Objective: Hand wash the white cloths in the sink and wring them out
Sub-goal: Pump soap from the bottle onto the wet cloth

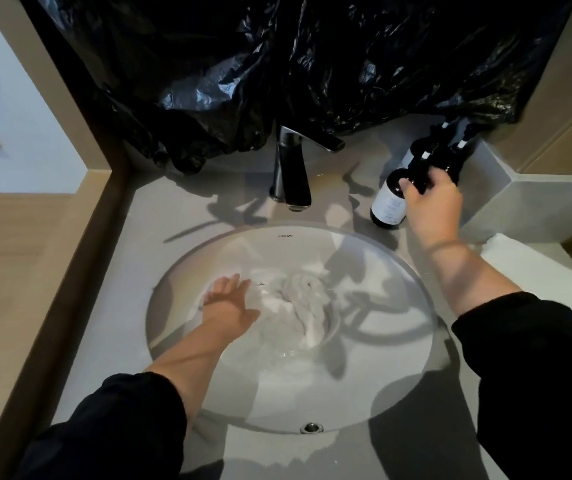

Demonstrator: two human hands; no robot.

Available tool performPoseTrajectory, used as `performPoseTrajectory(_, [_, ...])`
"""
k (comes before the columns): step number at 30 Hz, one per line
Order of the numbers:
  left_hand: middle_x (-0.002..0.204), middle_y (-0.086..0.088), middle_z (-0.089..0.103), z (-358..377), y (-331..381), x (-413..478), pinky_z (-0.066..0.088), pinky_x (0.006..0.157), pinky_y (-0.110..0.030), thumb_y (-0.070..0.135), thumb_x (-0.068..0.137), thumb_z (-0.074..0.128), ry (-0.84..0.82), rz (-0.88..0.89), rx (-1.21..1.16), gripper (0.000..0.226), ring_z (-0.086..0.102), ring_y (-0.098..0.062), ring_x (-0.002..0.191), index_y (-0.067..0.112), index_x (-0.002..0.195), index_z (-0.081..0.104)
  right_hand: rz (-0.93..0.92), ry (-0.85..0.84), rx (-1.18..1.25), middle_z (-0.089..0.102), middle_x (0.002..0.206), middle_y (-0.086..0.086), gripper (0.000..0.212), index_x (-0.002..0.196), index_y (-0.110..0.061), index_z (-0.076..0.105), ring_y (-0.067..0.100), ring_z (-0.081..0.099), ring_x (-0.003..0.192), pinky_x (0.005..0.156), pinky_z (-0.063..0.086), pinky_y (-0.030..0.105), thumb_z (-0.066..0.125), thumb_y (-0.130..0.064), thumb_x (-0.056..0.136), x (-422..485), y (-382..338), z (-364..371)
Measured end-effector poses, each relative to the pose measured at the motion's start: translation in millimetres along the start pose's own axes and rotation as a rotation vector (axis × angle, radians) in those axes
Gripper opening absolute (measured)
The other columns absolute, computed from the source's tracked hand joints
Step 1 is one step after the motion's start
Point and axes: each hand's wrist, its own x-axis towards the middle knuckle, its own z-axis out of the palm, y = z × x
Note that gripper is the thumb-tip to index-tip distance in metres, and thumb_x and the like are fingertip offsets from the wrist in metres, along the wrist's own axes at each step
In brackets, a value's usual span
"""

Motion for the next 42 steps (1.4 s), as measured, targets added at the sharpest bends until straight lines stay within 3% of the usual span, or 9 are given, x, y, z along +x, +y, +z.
performPoseTrajectory(7, [0.157,0.007,0.017,15.4,5.3,18.3,0.029,0.106,-0.044,0.071,0.079,0.050,-0.128,0.093,0.152,0.098,0.019,-0.020,0.141,0.037,0.150,-0.007,-0.169,0.218,0.065,0.056,0.102,0.018,0.027,0.108,-0.002,0.059,0.029,0.053,0.093,0.084,0.040,0.031,0.049,-0.018,0.088,-81.8,19.7,10.0])
performPoseTrajectory(12, [0.156,0.003,0.024,27.0,10.1,30.1,0.026,0.109,-0.044,0.076,0.075,0.051,-0.204,0.021,0.054,0.100,0.025,-0.023,0.142,0.035,0.151,0.002,0.290,-0.808,-0.110,0.061,0.107,0.009,0.025,0.109,-0.009,0.063,0.030,0.054,0.106,0.085,0.048,0.028,0.052,-0.028,0.097,-128.2,27.3,82.6])
performPoseTrajectory(15, [0.139,-0.001,0.049,28.3,17.9,29.7,0.037,0.097,-0.031,0.062,0.083,0.058,-0.203,-0.023,-0.273,0.072,0.049,-0.022,0.124,0.026,0.142,0.038,0.272,-1.012,-0.503,0.051,0.125,0.010,0.058,0.124,-0.012,0.053,0.028,0.052,0.116,0.097,0.043,0.031,0.067,-0.048,0.081,-140.7,47.0,101.6])
performPoseTrajectory(19, [0.095,-0.007,0.060,21.3,24.2,30.0,0.043,0.076,-0.030,0.048,0.083,0.066,-0.213,-0.086,-0.995,0.038,0.057,-0.022,0.089,0.015,0.102,0.064,0.430,-0.948,-0.130,0.064,0.083,0.005,0.020,0.082,-0.010,0.063,0.018,0.059,0.070,0.066,0.048,0.025,0.072,-0.028,0.084,-133.8,59.9,100.8])
performPoseTrajectory(25, [0.113,-0.019,0.064,0.2,46.1,12.6,0.051,0.088,-0.042,0.043,0.098,0.046,-0.241,-0.175,-1.660,0.044,0.063,-0.032,0.102,0.006,0.118,0.058,0.249,-0.660,0.273,0.045,0.083,0.000,0.032,0.094,-0.012,0.048,0.010,0.044,0.067,0.058,0.036,0.012,0.067,-0.036,0.085,-138.7,27.5,88.3])
performPoseTrajectory(29, [0.101,-0.004,0.069,-12.5,65.4,-1.5,0.054,0.089,-0.033,0.043,0.102,0.034,-0.264,-0.038,-1.619,0.042,0.065,-0.018,0.098,0.013,0.113,0.061,-0.207,-0.411,-0.032,0.048,0.094,0.005,0.053,0.096,-0.009,0.051,0.021,0.043,0.086,0.072,0.035,0.032,0.034,-0.058,0.083,-169.5,0.2,88.2])
performPoseTrajectory(35, [0.088,0.006,0.060,-22.8,47.8,-12.5,0.048,0.074,-0.026,0.033,0.098,0.050,-0.168,-0.062,-1.489,0.014,0.058,-0.009,0.080,0.026,0.087,0.058,0.188,-0.457,0.175,0.040,0.062,-0.002,0.030,0.075,-0.012,0.037,0.023,0.044,0.066,0.066,0.034,0.028,0.047,-0.028,0.099,-136.6,10.1,83.8])
performPoseTrajectory(38, [0.097,-0.005,0.065,-18.3,55.1,-18.8,0.048,0.090,-0.038,0.042,0.095,0.049,-0.071,-0.181,-1.475,0.028,0.062,-0.023,0.092,0.018,0.091,0.063,-0.019,-0.501,0.069,0.046,0.067,-0.003,0.029,0.079,-0.016,0.040,0.022,0.045,0.068,0.066,0.035,0.033,0.044,-0.039,0.098,-167.0,-2.0,72.9])
performPoseTrajectory(42, [0.082,0.005,0.059,-20.6,54.7,-22.4,0.045,0.073,-0.022,0.016,0.099,0.046,-0.089,-0.047,-1.419,0.016,0.055,-0.010,0.081,0.017,0.089,0.059,-0.115,-0.497,-0.111,0.054,0.087,0.000,0.026,0.090,-0.016,0.048,0.020,0.047,0.078,0.068,0.039,0.034,0.043,-0.040,0.098,-178.4,-6.8,81.6])
